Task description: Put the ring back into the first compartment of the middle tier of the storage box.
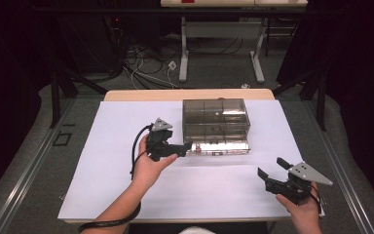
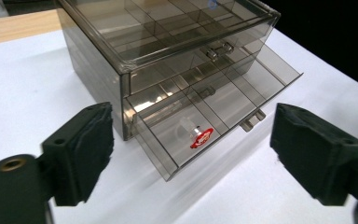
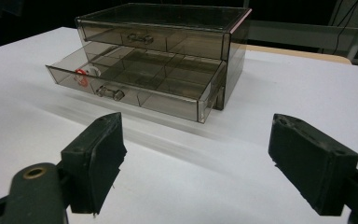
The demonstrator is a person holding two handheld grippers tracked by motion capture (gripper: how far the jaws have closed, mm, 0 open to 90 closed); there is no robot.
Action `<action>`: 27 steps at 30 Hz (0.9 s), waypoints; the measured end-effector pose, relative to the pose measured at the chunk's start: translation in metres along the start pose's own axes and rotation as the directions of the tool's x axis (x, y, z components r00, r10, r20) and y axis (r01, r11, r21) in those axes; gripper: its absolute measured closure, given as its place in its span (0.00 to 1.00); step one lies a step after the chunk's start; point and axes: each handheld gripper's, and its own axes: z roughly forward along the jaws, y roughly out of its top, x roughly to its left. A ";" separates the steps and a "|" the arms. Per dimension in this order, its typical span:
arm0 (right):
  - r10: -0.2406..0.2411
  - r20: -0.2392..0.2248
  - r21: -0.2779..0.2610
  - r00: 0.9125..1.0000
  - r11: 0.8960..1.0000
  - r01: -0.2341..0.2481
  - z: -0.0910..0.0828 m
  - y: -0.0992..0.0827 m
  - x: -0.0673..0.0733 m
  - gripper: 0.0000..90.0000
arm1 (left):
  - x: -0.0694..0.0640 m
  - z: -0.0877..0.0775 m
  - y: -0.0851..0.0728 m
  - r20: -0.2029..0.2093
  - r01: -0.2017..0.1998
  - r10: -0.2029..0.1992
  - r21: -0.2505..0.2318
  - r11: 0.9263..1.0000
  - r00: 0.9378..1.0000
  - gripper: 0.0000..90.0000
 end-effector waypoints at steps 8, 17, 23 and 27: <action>-0.006 0.001 -0.002 1.000 1.000 0.006 -0.001 0.001 0.001 0.20 | 0.005 -0.019 -0.007 -0.023 0.001 -0.001 -0.015 1.000 1.000 0.00; -0.021 -0.003 0.001 1.000 1.000 0.021 -0.002 0.002 0.006 0.20 | 0.009 -0.040 -0.022 -0.030 0.014 -0.015 -0.017 1.000 0.999 0.00; -0.018 -0.005 0.000 1.000 1.000 0.018 0.000 0.002 0.005 0.20 | 0.016 -0.058 -0.031 -0.063 0.017 -0.018 -0.015 1.000 0.998 0.00; -0.014 -0.003 0.002 1.000 1.000 0.014 0.000 0.002 0.005 0.20 | 0.024 -0.073 -0.040 -0.086 0.029 -0.031 -0.024 0.999 0.996 0.01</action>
